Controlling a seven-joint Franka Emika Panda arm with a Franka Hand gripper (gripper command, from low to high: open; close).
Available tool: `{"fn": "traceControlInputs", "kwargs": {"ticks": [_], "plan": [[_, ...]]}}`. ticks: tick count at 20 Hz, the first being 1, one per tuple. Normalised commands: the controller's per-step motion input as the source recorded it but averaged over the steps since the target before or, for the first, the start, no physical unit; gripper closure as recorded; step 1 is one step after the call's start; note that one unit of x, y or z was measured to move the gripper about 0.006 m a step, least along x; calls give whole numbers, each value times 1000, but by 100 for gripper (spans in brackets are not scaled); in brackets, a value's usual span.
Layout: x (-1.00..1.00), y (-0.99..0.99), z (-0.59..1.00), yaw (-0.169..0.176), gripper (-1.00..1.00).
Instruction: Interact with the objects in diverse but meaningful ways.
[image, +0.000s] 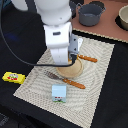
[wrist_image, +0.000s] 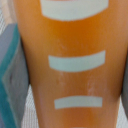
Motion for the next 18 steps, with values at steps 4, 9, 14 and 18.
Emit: {"fn": "traceControlInputs", "kwargs": {"ticks": [4,9,14,18], "plan": [[511,239,-146,0,100],[405,273,0,0,-100],[102,254,318,0,-100],[246,237,904,-11,-100]]}}
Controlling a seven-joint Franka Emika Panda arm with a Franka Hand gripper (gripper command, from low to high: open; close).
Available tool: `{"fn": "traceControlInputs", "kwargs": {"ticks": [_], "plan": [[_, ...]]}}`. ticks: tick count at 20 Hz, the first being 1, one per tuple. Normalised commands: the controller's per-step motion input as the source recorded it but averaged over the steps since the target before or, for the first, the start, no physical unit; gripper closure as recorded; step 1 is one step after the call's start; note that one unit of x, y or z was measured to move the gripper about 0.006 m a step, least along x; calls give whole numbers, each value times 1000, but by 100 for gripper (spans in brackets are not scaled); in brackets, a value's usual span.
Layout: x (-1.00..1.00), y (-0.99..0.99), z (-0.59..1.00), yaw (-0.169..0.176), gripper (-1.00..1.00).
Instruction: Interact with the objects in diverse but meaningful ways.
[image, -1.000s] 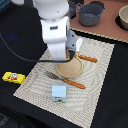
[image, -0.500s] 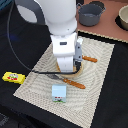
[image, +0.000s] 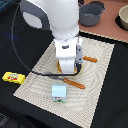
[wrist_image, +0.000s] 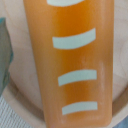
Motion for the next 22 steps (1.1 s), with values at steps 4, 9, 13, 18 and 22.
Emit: {"fn": "traceControlInputs", "kwargs": {"ticks": [4,9,13,18,22], "plan": [[135,345,929,-27,-100],[-95,438,535,-2,-100],[40,366,226,9,-100],[176,418,255,12,-100],[147,399,61,91,-100]]}}
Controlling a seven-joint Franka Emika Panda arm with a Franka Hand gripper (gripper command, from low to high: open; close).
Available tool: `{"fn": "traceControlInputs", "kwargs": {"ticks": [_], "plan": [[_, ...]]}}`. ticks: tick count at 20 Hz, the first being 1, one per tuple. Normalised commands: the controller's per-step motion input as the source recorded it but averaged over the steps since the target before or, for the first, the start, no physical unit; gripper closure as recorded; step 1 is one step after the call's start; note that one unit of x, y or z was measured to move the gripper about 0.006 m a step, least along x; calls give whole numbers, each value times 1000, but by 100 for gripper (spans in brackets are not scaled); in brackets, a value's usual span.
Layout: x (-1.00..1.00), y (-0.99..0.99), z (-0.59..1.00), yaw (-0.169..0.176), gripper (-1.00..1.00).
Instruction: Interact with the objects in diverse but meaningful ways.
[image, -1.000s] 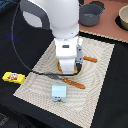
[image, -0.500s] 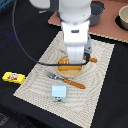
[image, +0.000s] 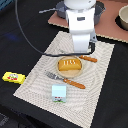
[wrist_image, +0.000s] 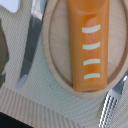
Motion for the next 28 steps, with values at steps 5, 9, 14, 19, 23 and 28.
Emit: {"fn": "traceControlInputs", "kwargs": {"ticks": [5,9,14,19,23,28], "plan": [[25,290,0,227,-100],[49,239,-6,235,-100],[35,223,-96,214,-100],[18,215,-159,156,-100],[16,243,-68,113,-100],[-30,229,-166,78,-100]]}}
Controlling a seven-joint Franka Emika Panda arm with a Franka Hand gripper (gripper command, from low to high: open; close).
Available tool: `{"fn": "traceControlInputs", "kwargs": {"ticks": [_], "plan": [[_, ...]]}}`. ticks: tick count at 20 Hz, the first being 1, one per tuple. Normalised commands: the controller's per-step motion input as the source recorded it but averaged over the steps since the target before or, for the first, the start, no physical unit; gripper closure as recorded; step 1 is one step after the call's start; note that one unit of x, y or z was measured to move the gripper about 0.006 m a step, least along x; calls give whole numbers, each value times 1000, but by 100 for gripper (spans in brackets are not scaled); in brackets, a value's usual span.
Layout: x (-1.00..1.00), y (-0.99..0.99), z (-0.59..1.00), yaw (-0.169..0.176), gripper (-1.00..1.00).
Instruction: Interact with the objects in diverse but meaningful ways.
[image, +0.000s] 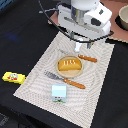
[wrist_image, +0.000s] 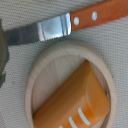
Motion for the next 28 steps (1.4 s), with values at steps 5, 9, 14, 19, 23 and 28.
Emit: {"fn": "traceControlInputs", "kwargs": {"ticks": [5,9,14,19,23,28], "plan": [[-38,282,-190,77,-100],[-34,251,-241,83,-100],[-39,315,-249,76,-100],[-62,233,-271,76,-100],[-129,79,-286,63,-100],[-145,14,-358,59,-100]]}}
